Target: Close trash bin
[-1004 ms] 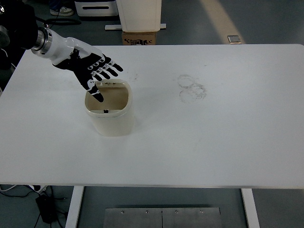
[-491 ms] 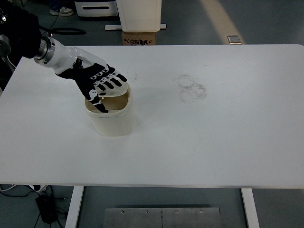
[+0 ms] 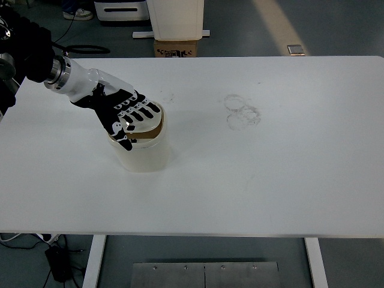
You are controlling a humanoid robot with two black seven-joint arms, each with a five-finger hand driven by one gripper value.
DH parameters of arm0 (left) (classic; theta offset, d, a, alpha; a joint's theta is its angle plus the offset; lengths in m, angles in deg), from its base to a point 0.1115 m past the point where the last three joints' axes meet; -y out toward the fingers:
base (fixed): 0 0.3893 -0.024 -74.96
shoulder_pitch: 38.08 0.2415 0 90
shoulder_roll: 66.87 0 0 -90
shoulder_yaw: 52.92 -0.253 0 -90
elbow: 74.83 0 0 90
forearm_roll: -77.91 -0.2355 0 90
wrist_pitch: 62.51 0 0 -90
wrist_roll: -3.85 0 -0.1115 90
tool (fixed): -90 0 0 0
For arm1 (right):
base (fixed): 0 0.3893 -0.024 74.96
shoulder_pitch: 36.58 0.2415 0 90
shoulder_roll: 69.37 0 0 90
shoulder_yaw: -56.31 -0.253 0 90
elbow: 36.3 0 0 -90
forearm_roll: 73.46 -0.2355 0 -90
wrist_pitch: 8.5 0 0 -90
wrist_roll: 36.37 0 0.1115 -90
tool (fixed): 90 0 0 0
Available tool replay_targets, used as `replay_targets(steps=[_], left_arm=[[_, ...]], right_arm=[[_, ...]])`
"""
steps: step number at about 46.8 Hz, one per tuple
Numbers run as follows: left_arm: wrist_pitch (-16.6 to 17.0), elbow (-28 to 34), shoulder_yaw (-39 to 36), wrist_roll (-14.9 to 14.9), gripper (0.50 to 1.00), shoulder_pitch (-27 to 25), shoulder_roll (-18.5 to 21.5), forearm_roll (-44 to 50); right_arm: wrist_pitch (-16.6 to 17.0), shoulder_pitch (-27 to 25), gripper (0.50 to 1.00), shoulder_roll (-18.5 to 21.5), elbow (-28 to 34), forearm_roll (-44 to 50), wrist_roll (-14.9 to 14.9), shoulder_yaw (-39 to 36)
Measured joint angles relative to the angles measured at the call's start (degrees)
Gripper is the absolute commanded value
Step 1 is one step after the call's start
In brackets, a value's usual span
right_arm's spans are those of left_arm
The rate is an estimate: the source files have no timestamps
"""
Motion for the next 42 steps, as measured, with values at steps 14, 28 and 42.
replay_targets(steps=[14, 28, 42], left_arm=[[0.16, 0.03, -0.93, 0.07, 1.000, 1.10, 0.32, 0.00], [0.17, 0.00, -0.94, 0.10, 1.000, 1.46, 0.63, 0.00], [0.17, 0.00, -0.95, 0.10, 1.000, 1.68, 0.63, 0.00]], right_arm=[[0.00, -0.01, 0.991, 0.00, 0.00, 0.00, 0.03, 0.00], [0.00, -0.01, 0.991, 0.00, 0.00, 0.00, 0.00, 0.01], [0.00, 0.00, 0.991, 0.00, 0.00, 0.00, 0.01, 0.00]])
